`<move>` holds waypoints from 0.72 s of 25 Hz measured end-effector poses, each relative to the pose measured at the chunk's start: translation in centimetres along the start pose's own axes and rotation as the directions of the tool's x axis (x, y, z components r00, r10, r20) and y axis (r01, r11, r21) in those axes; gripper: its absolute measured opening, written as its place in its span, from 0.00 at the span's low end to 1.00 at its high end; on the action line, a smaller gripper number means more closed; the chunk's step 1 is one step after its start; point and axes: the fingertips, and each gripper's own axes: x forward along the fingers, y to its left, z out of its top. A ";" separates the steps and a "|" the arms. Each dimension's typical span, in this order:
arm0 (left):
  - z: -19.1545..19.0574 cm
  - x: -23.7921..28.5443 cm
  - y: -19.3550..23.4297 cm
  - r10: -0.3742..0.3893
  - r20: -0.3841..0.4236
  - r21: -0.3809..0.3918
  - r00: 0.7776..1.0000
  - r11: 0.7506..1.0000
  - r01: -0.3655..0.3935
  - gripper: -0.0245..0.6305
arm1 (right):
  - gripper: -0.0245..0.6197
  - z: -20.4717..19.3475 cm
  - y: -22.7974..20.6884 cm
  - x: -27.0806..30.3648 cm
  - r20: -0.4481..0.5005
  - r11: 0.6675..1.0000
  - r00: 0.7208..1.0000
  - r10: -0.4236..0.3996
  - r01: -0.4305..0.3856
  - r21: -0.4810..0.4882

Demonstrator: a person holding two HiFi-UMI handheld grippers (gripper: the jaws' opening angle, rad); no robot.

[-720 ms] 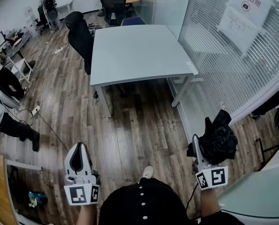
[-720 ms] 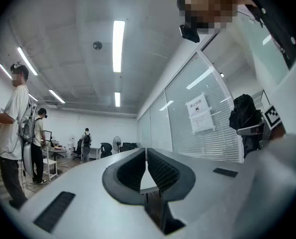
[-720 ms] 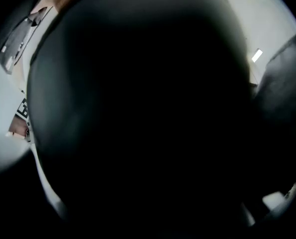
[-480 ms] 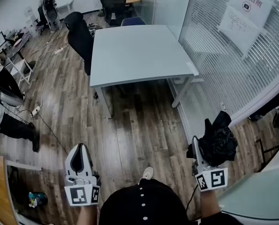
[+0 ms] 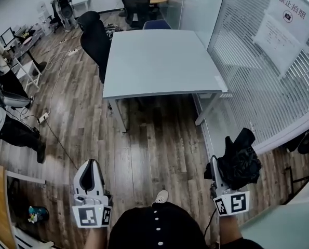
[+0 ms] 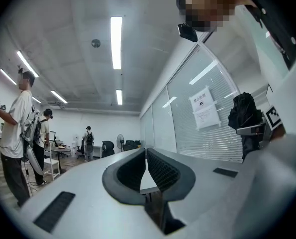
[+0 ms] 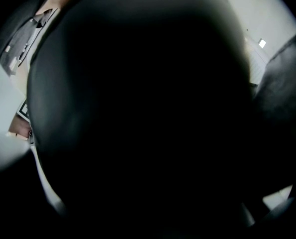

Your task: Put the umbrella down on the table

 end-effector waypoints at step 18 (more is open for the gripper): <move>-2.4 5.3 0.5 0.056 -0.026 0.010 0.998 0.998 -0.055 0.06 | 0.43 -3.4 0.0 8.7 -0.032 0.993 0.993 0.115 -0.115 0.019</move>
